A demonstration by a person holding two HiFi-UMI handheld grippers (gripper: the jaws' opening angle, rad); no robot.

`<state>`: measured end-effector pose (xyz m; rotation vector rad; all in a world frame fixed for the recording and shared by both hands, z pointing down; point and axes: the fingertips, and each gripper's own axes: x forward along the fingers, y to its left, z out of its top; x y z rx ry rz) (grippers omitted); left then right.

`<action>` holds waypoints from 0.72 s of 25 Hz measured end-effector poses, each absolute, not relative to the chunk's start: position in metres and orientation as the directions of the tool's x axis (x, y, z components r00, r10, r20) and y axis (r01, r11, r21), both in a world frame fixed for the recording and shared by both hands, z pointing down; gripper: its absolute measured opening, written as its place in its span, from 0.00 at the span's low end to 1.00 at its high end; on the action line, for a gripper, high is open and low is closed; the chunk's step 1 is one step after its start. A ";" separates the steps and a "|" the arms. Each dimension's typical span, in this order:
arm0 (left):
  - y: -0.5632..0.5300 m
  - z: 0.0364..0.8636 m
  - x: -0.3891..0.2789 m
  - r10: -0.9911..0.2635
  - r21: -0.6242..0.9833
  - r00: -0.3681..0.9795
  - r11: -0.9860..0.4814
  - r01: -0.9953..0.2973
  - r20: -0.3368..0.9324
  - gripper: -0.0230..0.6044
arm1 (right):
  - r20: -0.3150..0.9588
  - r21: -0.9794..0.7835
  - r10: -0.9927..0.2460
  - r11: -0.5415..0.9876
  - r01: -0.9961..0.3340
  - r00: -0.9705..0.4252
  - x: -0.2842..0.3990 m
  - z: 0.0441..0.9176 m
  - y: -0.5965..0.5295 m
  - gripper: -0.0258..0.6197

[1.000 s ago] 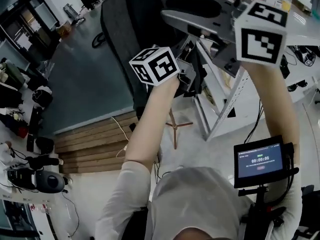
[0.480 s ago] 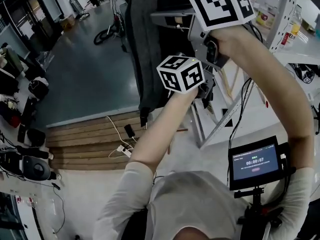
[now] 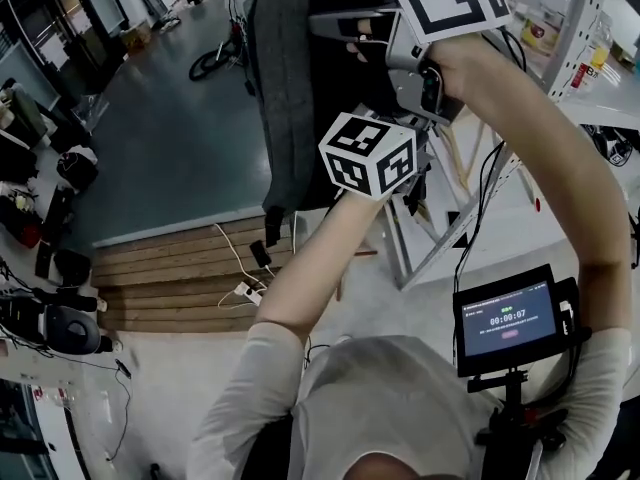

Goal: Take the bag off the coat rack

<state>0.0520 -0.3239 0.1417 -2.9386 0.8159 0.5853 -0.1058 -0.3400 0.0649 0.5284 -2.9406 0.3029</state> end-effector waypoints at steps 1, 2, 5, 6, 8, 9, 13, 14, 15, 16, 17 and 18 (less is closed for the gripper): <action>-0.322 0.152 0.056 -0.475 0.077 0.803 -0.873 -0.482 -0.359 0.09 | 0.141 -0.200 -0.299 0.925 -0.323 -0.944 -0.108 0.065 -0.335 0.07; -0.322 0.159 0.056 -0.461 0.093 0.815 -0.883 -0.459 -0.352 0.09 | 0.104 -0.227 -0.270 0.931 -0.287 -0.957 -0.109 0.063 -0.331 0.06; -0.335 0.160 0.035 -0.440 0.118 0.832 -0.897 -0.426 -0.338 0.09 | -0.052 -0.289 -0.208 0.939 -0.184 -0.977 -0.111 0.039 -0.326 0.06; -0.339 0.159 0.028 -0.440 0.120 0.832 -0.897 -0.426 -0.338 0.09 | -0.110 -0.282 -0.216 0.943 -0.178 -0.970 -0.107 0.026 -0.327 0.06; -0.344 0.164 0.020 -0.451 0.121 0.825 -0.891 -0.437 -0.340 0.09 | -0.179 -0.179 -0.303 0.946 -0.271 -0.936 -0.086 0.001 -0.335 0.07; -0.345 0.167 0.018 -0.458 0.121 0.821 -0.887 -0.445 -0.340 0.09 | -0.184 -0.094 -0.364 0.931 -0.352 -0.913 -0.072 -0.007 -0.340 0.07; -0.341 0.170 0.018 -0.454 0.114 0.827 -0.889 -0.443 -0.332 0.09 | -0.115 0.264 -0.580 0.765 -0.588 -0.806 -0.037 -0.023 -0.380 0.27; -0.339 0.172 0.019 -0.447 0.113 0.831 -0.893 -0.436 -0.332 0.09 | -0.090 0.313 -0.610 0.733 -0.604 -0.787 -0.030 -0.020 -0.397 0.35; -0.338 0.174 0.019 -0.442 0.112 0.834 -0.895 -0.431 -0.331 0.09 | -0.064 0.338 -0.636 0.711 -0.616 -0.769 -0.020 -0.016 -0.419 0.36; -0.337 0.174 0.020 -0.441 0.110 0.835 -0.896 -0.430 -0.330 0.09 | -0.042 0.348 -0.658 0.696 -0.628 -0.752 -0.009 -0.011 -0.440 0.36; -0.336 0.173 0.020 -0.440 0.109 0.835 -0.896 -0.430 -0.330 0.09 | -0.028 0.352 -0.674 0.684 -0.638 -0.738 -0.002 -0.008 -0.455 0.36; -0.335 0.170 0.021 -0.439 0.107 0.835 -0.897 -0.429 -0.331 0.09 | -0.022 0.353 -0.685 0.676 -0.646 -0.728 0.000 -0.007 -0.463 0.36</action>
